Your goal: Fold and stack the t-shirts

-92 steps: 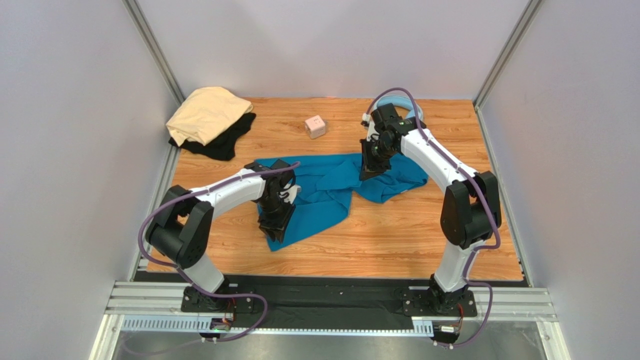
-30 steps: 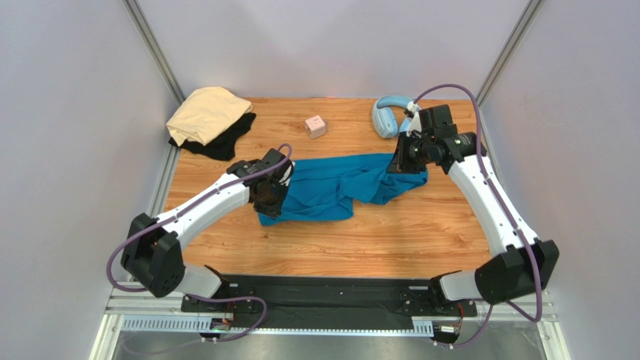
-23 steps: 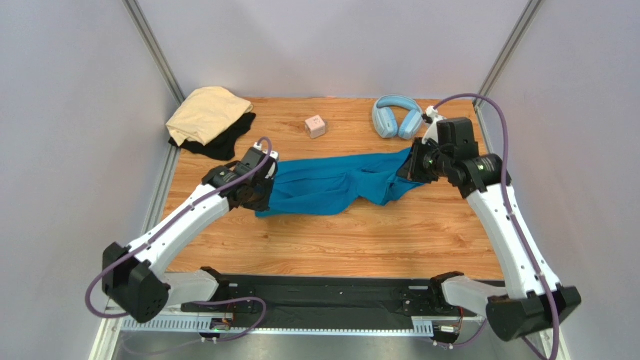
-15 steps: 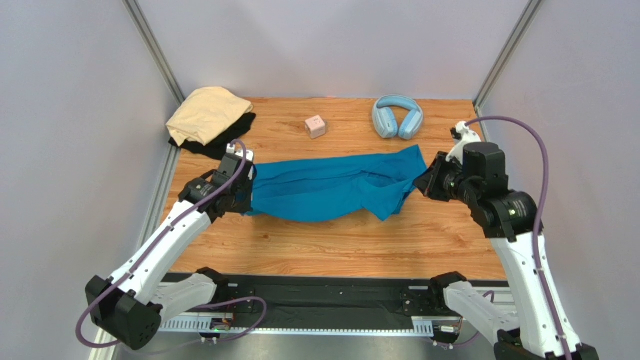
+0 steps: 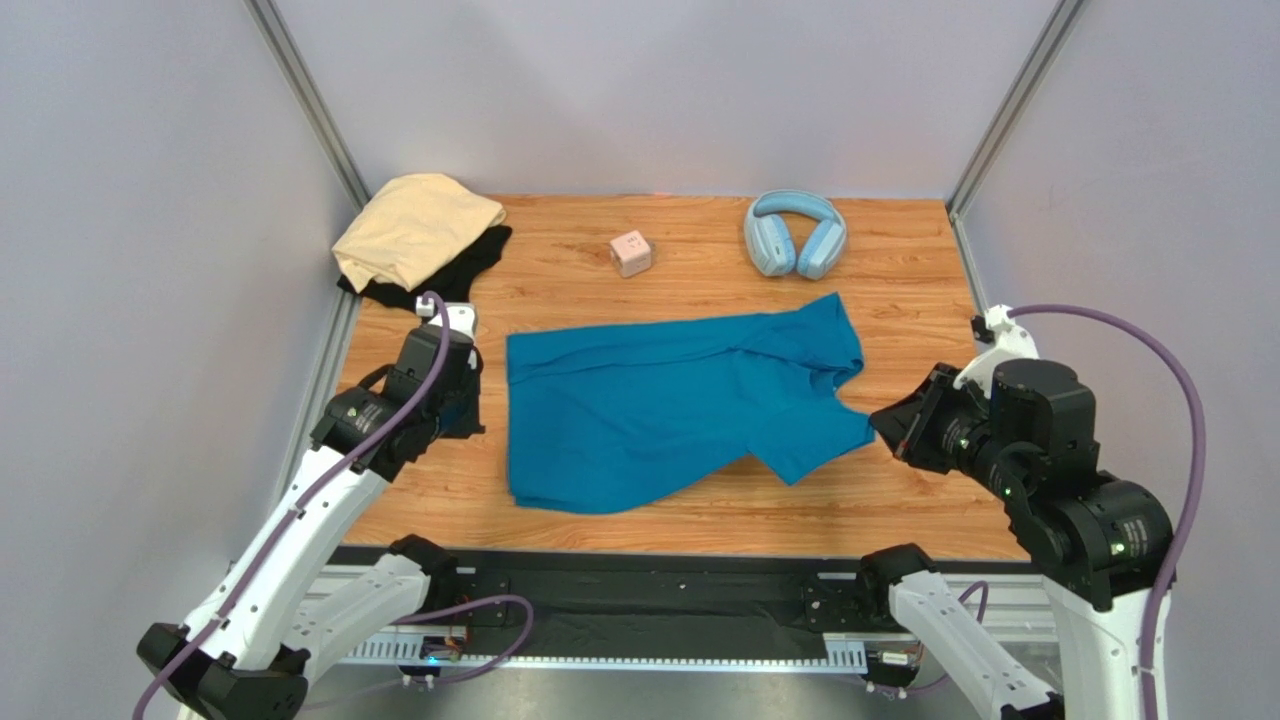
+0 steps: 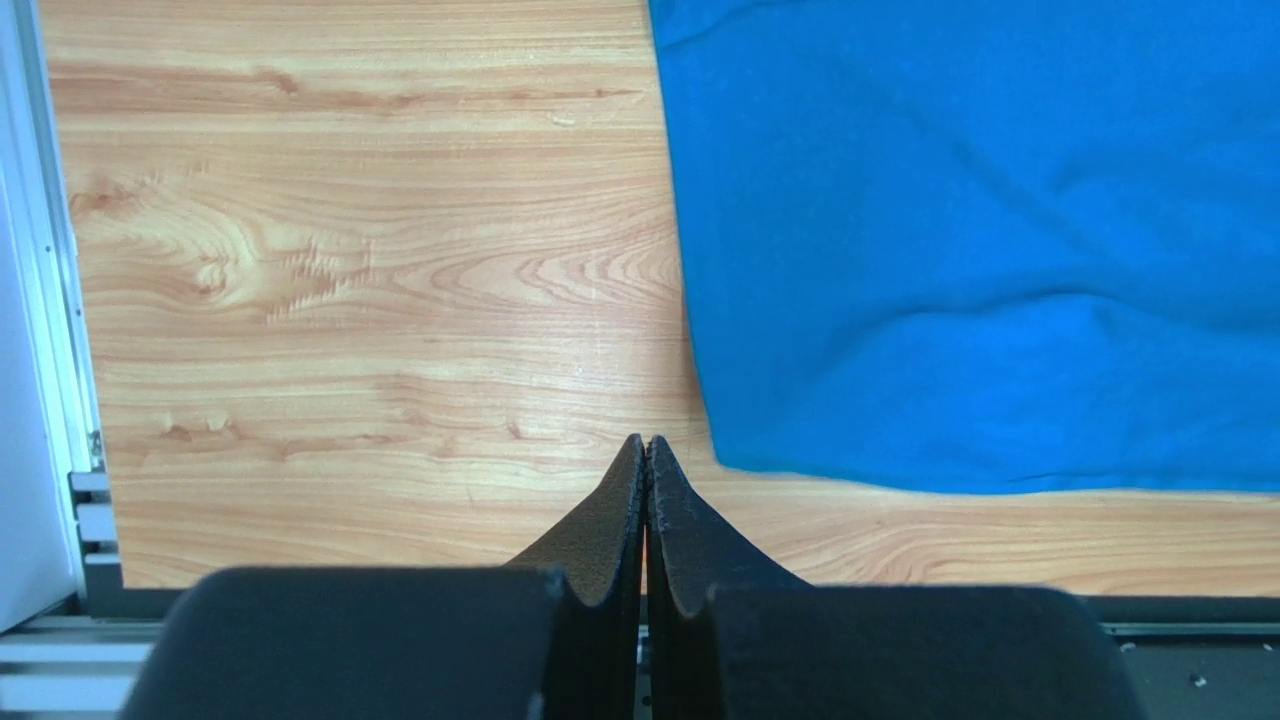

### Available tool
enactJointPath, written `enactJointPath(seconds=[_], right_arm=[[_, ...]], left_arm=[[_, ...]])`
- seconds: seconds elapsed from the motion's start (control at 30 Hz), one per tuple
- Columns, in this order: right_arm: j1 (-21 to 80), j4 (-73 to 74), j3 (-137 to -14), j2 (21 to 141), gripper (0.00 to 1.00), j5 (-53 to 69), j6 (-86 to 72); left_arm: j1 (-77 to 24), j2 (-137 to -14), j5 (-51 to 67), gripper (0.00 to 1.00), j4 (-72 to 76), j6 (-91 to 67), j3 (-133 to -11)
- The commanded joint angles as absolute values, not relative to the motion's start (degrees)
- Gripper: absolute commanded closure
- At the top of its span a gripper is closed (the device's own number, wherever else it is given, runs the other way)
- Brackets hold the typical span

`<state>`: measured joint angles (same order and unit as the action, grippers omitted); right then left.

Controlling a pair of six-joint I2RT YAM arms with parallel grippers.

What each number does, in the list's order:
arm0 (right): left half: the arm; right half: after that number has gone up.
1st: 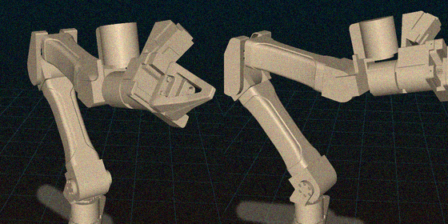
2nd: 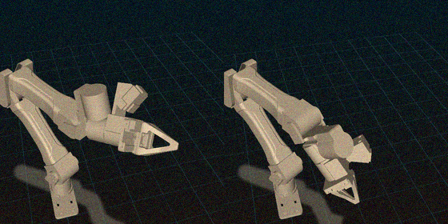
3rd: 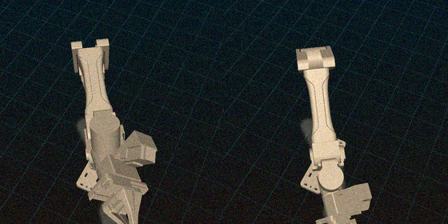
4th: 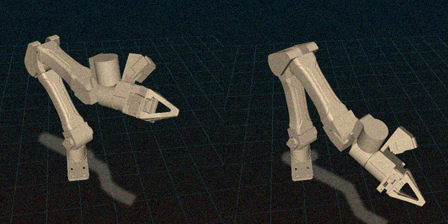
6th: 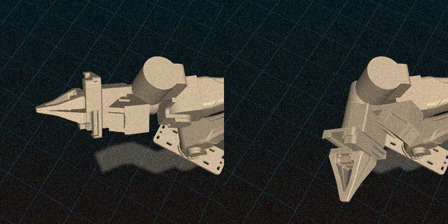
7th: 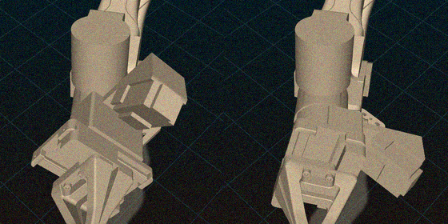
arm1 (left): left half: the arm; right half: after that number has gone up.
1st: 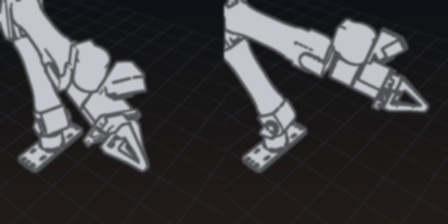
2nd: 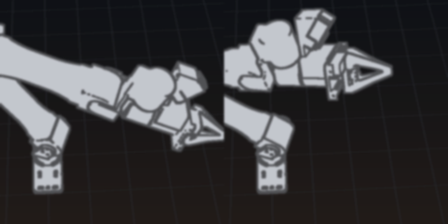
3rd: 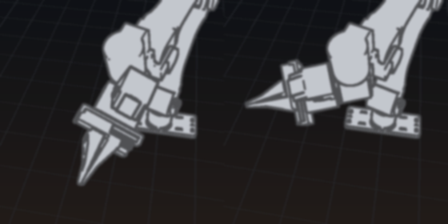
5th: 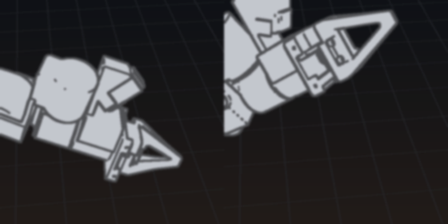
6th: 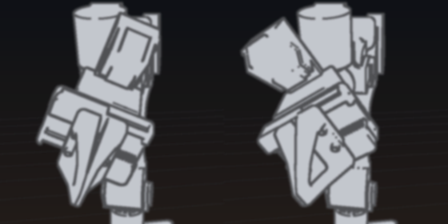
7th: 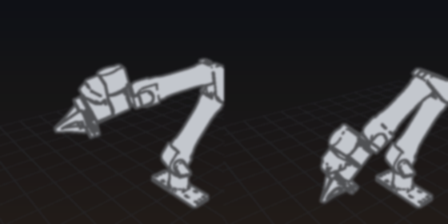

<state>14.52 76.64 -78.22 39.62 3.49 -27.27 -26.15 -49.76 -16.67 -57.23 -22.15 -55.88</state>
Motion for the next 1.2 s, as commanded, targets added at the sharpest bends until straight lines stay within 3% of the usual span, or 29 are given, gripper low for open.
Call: enactJointPath(seconds=[0.0, 0.2, 0.27, 0.3, 0.4, 0.73, 1.17], right_arm=[[14.4, 82.5, -83.3, 40.2, 1.0, 3.2, -28.3], [14.5, 85.1, -79.6, 41.1, 1.0, 6.3, -28.2], [14.5, 84.1, -76.7, 40.9, 1.0, 7.7, -29.1], [14.4, 82.9, -76.1, 40.9, 1.0, 7.9, -29.4], [14.4, 80.3, -74.1, 41.4, 1.0, 8.3, -30.0], [14.4, 74.2, -70.7, 46.7, 1.0, 9.0, -30.5], [14.4, 71.5, -74.0, 57.2, 1.0, 12.0, -29.2]], left_arm=[[-25.9, -48.7, -17.2, 1.0, -59.8, -23.2, -59.6], [-25.9, -51.3, -6.5, 1.0, -59.3, -20.5, -59.2], [-25.9, -54.6, -1.8, 0.91, -58.4, -19.9, -59.0], [-25.9, -56.1, -0.5, 0.8, -58.5, -19.3, -59.1], [-26.0, -62.3, 7.5, 0.69, -58.4, -18.0, -59.4], [-30.2, -72.3, 20.0, 0.66, -58.1, -18.0, -53.4], [-32.0, -71.1, 18.8, 0.64, -52.7, -34.0, -44.4]])
